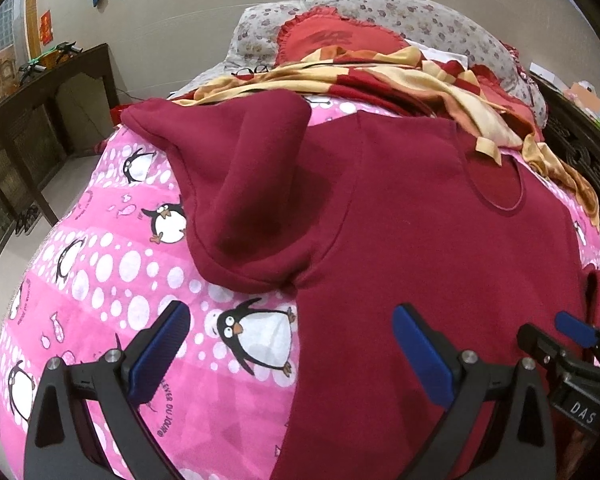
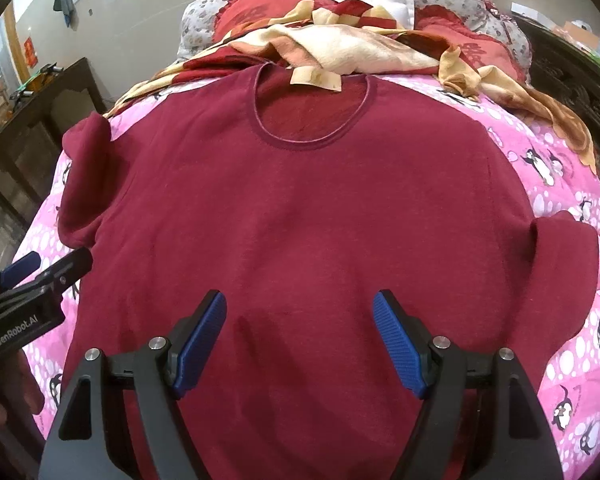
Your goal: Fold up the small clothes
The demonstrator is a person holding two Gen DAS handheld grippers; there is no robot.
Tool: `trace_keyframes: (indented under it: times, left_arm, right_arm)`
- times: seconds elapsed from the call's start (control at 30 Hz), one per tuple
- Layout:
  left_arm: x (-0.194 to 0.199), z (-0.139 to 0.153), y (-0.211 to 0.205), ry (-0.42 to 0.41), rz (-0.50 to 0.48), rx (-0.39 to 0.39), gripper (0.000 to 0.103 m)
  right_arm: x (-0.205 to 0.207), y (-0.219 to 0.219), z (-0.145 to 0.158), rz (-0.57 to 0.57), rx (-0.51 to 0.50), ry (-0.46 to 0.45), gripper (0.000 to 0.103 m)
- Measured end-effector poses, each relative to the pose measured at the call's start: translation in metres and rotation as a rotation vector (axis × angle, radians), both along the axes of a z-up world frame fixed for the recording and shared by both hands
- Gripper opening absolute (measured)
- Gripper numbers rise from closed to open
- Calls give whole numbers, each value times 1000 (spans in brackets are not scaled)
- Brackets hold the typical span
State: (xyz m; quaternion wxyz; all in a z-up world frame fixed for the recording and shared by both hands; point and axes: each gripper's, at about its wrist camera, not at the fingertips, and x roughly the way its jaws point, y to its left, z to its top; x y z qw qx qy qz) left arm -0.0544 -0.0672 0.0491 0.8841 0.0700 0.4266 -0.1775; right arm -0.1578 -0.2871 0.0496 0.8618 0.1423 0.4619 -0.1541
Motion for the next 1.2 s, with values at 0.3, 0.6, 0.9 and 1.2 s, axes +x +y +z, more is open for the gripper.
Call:
trace_keyframes:
  times: [0.3,0.6,0.9,1.2]
  left_arm:
    - [8,-2,1,8,5,1,103]
    - [17,-6,9,19,25,-2,103]
    - [24,-5,16,21,39,-10,103]
    - [56,3,42,22,82,-25,103]
  right_arm:
    - [9,3,-1,14,-9,-4,98]
    - [12,4,-6,17,-2,9,98]
    - [21,11,-3,35,-15,4,98]
    - [29,16,-11,51,-8,19,98]
